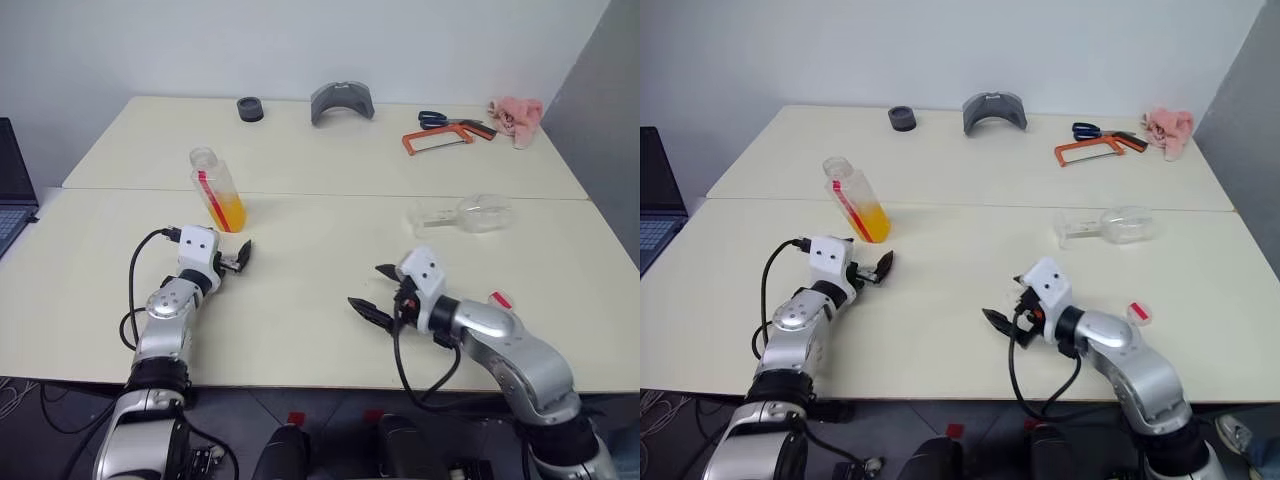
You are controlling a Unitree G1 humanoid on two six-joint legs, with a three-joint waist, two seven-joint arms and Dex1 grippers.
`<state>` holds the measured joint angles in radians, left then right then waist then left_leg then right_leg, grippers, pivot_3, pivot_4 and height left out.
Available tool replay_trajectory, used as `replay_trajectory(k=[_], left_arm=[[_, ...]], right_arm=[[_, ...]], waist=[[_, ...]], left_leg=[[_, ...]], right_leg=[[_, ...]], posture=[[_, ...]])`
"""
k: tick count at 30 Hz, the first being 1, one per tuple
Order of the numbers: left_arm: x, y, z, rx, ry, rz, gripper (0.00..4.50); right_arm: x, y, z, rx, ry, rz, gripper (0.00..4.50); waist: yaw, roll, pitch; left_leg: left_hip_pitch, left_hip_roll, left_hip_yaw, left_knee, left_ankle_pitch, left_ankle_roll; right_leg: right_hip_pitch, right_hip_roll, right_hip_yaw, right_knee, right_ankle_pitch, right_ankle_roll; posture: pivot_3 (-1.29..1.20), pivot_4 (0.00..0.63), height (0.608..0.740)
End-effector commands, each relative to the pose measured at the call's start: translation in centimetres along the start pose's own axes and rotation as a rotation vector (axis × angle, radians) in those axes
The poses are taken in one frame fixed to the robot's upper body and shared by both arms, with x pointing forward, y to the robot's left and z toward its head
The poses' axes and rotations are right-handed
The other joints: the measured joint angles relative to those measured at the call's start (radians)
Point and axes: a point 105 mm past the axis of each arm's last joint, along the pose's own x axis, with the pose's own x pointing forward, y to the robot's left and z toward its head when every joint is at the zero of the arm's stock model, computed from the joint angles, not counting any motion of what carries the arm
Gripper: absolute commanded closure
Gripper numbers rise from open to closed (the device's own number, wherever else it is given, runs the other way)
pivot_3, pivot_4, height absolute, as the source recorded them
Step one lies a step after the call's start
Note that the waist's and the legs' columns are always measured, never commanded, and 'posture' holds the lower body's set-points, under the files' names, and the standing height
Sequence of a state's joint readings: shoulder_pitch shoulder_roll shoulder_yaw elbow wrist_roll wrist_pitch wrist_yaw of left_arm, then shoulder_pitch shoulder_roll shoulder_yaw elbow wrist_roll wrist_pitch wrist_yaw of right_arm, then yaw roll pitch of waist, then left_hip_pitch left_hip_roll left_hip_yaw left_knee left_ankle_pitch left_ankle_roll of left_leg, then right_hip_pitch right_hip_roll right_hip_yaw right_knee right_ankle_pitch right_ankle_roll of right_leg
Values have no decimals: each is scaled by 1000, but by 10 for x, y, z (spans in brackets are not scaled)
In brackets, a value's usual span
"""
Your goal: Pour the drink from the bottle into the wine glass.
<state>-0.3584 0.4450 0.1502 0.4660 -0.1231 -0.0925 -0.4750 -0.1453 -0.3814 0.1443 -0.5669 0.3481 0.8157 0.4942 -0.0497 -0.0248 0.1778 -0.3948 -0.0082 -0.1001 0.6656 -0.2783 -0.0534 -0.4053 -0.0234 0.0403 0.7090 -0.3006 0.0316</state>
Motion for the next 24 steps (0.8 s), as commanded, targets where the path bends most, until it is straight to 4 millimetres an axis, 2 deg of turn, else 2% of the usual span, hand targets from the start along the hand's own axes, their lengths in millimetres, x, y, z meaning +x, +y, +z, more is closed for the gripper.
replay_trajectory(k=[1,4,7,15,17,24], left_arm=[[-11,-29,7,-11,-26,-171,20],[-14,-47,16,-31,-52,-266,20],[-16,-72,27,18,-86,-420,20],[-9,-96,51,69,-152,-615,20],[-5,-101,62,78,-183,-667,20],[1,-111,80,148,-227,-780,20]], right_arm=[[-12,-8,11,87,-73,-90,0],[-20,-44,7,266,-132,-317,0],[-24,-70,8,501,-232,-452,0],[-18,-102,23,801,-385,-532,0],[-15,-114,26,895,-434,-546,0],[-4,-145,18,1102,-473,-608,0]], waist=[[1,0,0],[6,0,0],[10,0,0],[7,1,0],[7,1,0],[-6,2,-1]], left_leg=[[0,0,0,0,0,0],[1,0,0,0,0,0],[2,0,1,0,0,0],[2,1,3,-1,0,0],[3,1,3,-1,0,0],[3,0,4,-2,0,0]], right_leg=[[0,0,0,-1,0,0],[2,1,0,0,0,0],[2,1,0,0,0,0],[0,2,1,2,0,0],[0,2,1,2,0,0],[0,3,2,2,0,0]], posture=[[0,150,740],[0,150,740],[0,150,740],[0,150,740],[0,150,740],[0,150,740]])
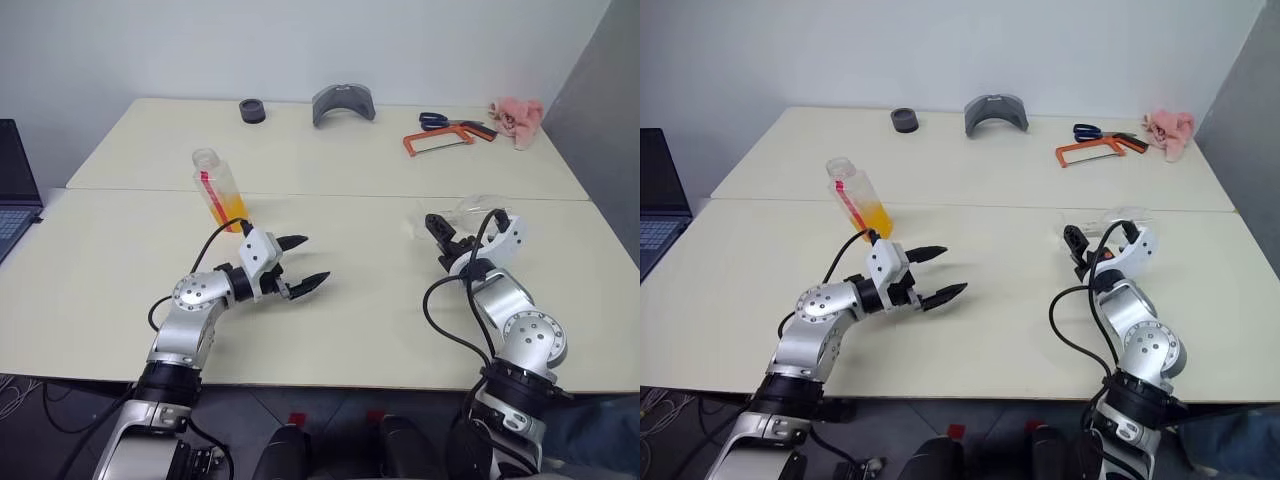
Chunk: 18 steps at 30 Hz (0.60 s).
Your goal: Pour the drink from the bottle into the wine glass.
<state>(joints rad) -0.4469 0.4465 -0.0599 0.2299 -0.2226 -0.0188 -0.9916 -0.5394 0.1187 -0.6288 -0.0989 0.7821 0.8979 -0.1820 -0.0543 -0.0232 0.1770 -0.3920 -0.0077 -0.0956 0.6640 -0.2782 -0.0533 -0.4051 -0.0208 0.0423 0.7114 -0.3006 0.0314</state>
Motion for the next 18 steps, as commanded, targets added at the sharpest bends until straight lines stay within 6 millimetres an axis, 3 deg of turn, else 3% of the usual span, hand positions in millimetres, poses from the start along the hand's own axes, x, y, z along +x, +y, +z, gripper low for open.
replay_trajectory(k=[1,18], left_arm=[[3,0,8,54,-17,-45,20],[6,-5,1,119,11,-159,20]], right_arm=[[8,-3,15,65,-56,-12,0],[60,-30,40,273,-134,-70,0]], waist=[[-2,0,0],[-6,1,0]], left_leg=[[0,0,0,0,0,0],[1,1,8,0,0,1]], right_leg=[[0,0,0,0,0,0],[0,0,2,0,0,0]], posture=[[0,150,740],[0,150,740]])
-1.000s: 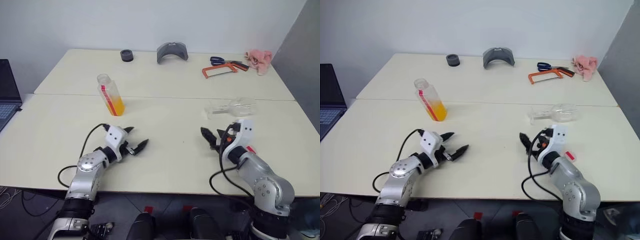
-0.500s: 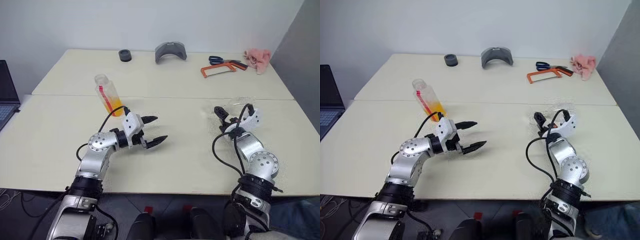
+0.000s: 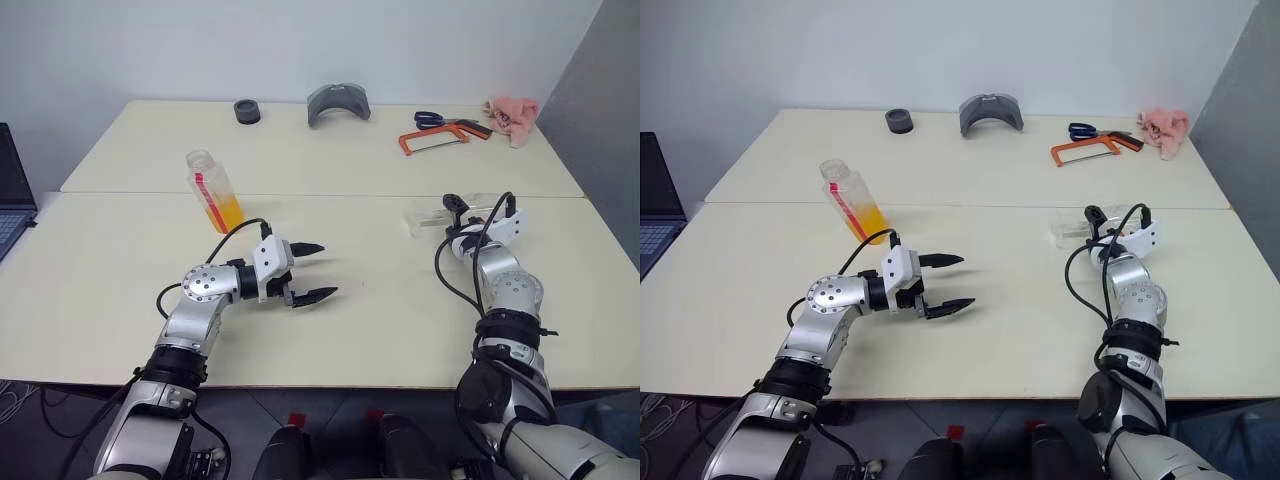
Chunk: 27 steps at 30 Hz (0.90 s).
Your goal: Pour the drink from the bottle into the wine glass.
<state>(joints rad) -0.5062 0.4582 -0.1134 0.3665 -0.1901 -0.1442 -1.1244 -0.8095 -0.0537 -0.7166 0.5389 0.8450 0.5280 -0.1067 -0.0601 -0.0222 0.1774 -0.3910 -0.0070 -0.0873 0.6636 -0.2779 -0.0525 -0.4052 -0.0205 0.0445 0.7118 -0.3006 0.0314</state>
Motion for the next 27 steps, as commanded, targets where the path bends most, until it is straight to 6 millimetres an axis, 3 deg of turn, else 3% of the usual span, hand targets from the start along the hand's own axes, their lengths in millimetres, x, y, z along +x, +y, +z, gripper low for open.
replay_trajectory(k=[1,13,19,27], left_arm=[[0,6,11,58,-17,-2,20],[1,7,14,76,-9,-6,20],[2,6,14,77,-11,-1,20],[4,2,13,73,-12,-5,20]], right_arm=[[7,-8,7,45,-31,-22,0],[24,-1,-12,63,47,-39,0],[23,-6,-26,41,88,-63,0],[18,12,-40,90,117,-1,0]], waist=[[0,0,0],[-4,0,0],[-14,0,0],[-27,0,0]], left_leg=[[0,0,0,0,0,0],[1,1,1,0,0,0],[1,1,1,0,0,0],[1,2,1,-1,0,0]], right_leg=[[0,0,0,0,0,0],[1,0,1,0,0,0],[1,1,1,1,0,0],[0,0,1,1,0,0]], posture=[[0,150,740],[0,150,740],[0,150,740],[0,150,740]])
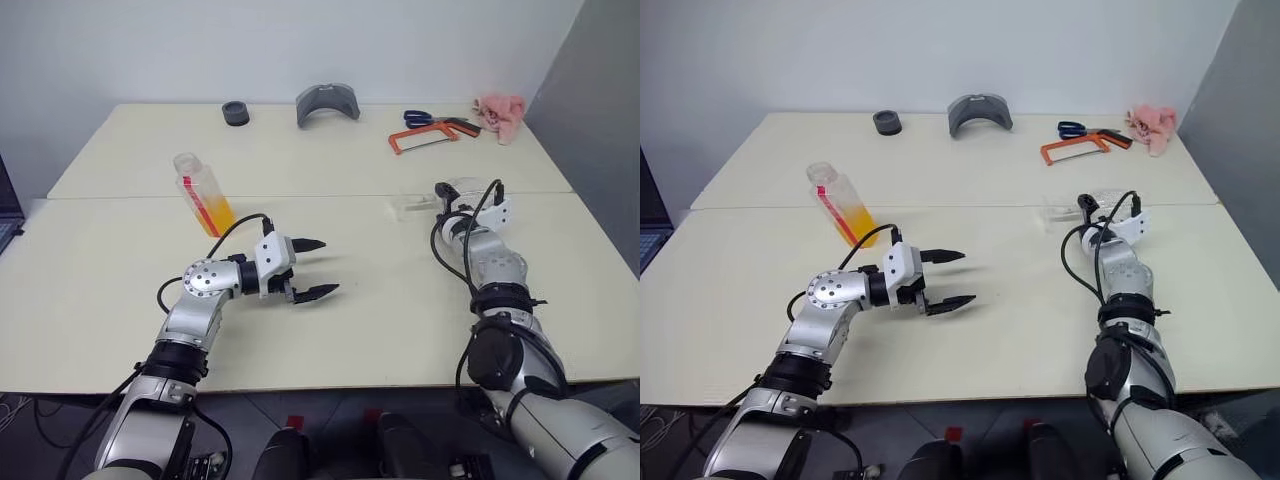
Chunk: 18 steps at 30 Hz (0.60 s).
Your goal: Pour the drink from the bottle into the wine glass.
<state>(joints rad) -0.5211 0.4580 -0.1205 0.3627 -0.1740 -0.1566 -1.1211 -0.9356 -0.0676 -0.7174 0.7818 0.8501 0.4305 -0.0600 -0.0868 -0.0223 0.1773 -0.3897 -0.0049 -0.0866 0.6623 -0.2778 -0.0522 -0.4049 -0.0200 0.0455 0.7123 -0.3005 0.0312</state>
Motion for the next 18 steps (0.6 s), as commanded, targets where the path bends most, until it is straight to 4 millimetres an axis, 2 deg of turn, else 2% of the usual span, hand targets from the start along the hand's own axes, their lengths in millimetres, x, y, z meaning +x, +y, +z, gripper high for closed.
replay_trajectory(k=[1,5,9,18], left_arm=[[1,1,9,39,-16,1,20],[3,0,11,42,-22,-6,20],[3,0,11,43,-21,-8,20],[4,1,11,52,-14,-16,20]], right_arm=[[-3,-1,-21,32,68,-5,0],[-7,10,-25,48,77,33,0],[-5,8,-24,48,62,35,0],[10,8,-6,1,-3,23,0]], waist=[[-1,0,0],[-1,0,0],[1,0,0],[2,0,0]], left_leg=[[0,0,0,0,0,0],[0,0,0,0,0,0],[0,-1,0,0,0,0],[0,-1,1,0,0,0]], right_leg=[[0,0,0,0,0,0],[0,0,0,0,0,0],[0,0,0,0,0,0],[0,0,0,0,0,0]], posture=[[0,150,740],[0,150,740],[0,150,740],[0,150,740]])
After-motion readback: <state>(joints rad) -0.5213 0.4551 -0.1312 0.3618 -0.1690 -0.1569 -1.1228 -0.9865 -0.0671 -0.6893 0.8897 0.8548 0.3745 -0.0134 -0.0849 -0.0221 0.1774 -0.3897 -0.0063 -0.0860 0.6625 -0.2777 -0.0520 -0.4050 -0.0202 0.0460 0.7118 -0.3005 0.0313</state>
